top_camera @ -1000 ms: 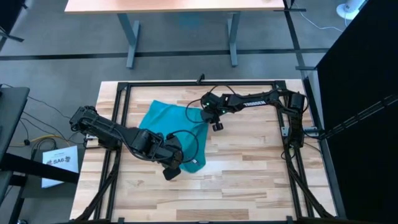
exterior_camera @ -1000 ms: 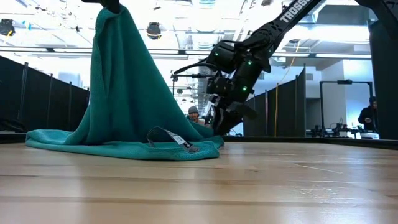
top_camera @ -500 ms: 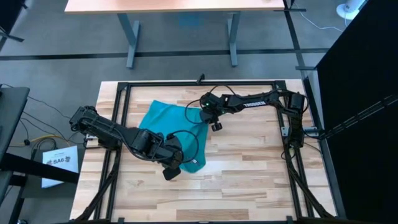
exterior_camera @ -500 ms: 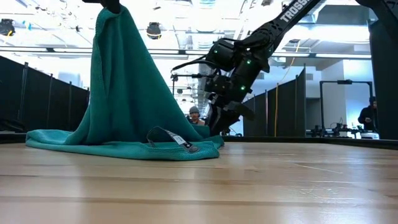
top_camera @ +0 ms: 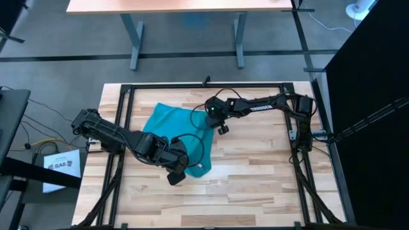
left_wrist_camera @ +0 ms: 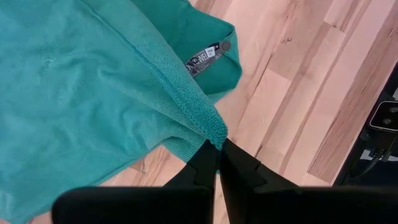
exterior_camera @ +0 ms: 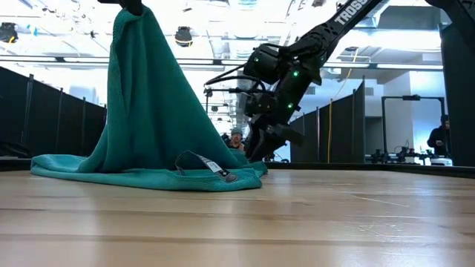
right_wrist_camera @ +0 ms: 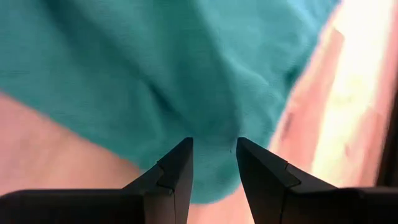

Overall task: Roll towel
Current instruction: Roll the blue towel

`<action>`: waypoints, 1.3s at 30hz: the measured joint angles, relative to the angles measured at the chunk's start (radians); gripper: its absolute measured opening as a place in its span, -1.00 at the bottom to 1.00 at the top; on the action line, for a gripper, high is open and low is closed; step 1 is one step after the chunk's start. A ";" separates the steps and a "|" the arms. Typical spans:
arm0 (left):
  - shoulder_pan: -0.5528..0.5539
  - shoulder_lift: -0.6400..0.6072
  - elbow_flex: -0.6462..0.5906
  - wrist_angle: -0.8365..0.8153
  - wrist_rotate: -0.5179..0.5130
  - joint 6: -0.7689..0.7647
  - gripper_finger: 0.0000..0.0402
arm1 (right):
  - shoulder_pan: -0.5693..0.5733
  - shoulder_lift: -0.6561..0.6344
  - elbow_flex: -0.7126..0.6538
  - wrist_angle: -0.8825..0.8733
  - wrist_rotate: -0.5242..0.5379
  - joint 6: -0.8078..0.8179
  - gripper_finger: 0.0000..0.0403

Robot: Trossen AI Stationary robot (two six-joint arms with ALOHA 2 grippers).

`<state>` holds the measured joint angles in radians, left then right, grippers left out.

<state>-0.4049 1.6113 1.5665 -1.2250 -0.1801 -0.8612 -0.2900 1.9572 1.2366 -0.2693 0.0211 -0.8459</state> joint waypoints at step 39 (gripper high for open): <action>0.000 0.000 0.000 0.000 0.005 0.005 -1.00 | -0.107 -0.007 0.139 -0.145 -0.276 0.057 -0.45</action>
<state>-0.4049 1.6112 1.5665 -1.2247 -0.1755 -0.8566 -0.3973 1.9503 1.3754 -0.4144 -0.2547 -0.7891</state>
